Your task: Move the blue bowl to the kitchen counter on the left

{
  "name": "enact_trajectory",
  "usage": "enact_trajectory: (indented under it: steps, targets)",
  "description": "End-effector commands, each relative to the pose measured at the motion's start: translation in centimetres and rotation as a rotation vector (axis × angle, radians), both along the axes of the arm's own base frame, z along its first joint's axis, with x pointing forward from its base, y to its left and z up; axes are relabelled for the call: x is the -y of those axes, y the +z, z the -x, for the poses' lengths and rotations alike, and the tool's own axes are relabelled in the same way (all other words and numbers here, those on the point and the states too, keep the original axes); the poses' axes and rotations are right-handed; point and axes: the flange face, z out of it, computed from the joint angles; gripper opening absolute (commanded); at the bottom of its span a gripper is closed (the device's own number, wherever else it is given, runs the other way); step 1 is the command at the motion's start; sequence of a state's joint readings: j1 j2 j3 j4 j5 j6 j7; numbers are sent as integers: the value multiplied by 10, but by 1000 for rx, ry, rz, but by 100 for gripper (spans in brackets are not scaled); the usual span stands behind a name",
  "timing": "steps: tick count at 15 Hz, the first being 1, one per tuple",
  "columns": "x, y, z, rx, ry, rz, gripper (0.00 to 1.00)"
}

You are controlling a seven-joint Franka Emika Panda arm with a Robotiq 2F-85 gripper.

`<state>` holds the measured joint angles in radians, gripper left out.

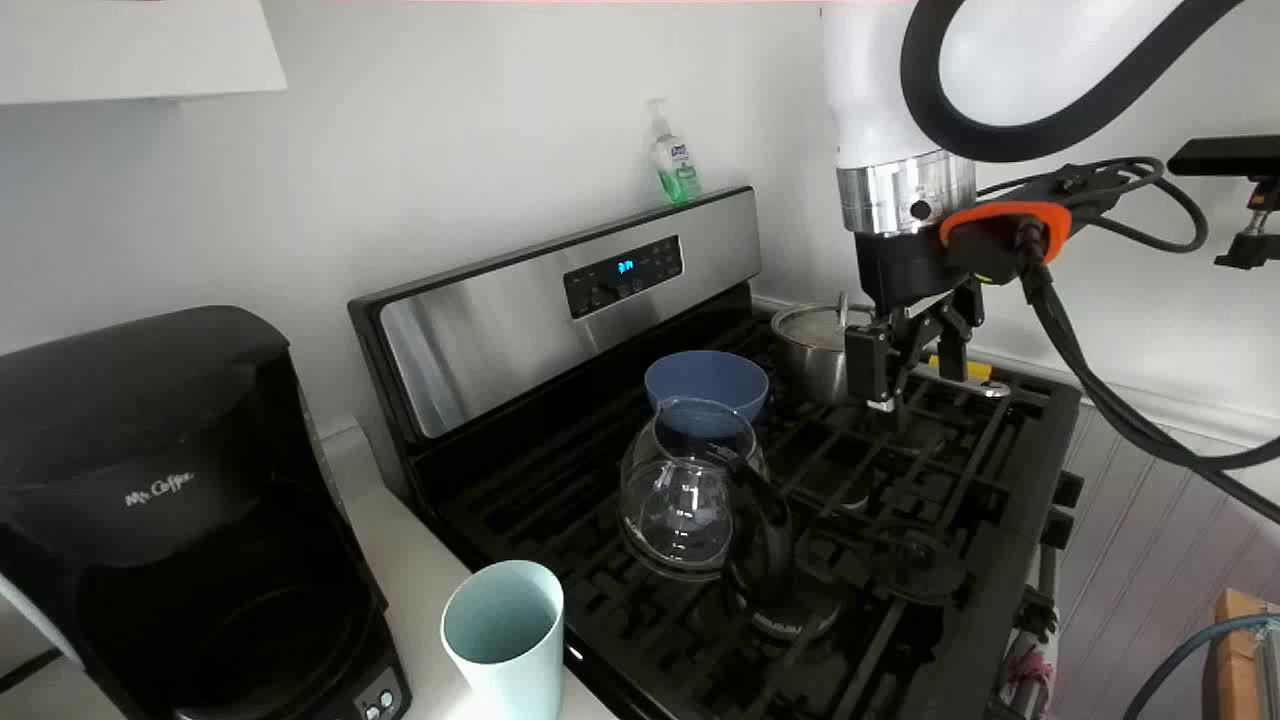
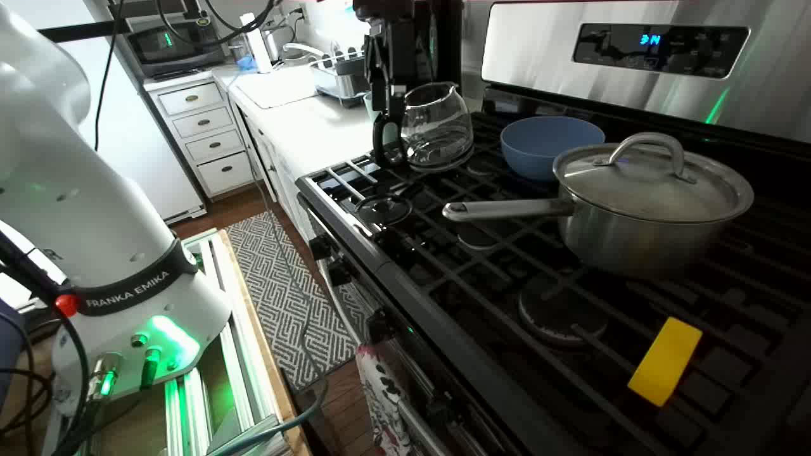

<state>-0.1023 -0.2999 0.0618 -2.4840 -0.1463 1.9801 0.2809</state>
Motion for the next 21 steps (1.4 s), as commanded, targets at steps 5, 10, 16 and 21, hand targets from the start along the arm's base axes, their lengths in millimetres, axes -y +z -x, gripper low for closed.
enact_trajectory:
  steps: [5, 10, 16, 21]
  targets:
    - [0, 0, 0, -1, 0, 0, 100]
    - [22, 12, -15, 83, -121, 26, 100]
    - [125, 26, -61, 227, -424, -13, 100]
    - [146, 15, -69, 288, -529, -36, 100]
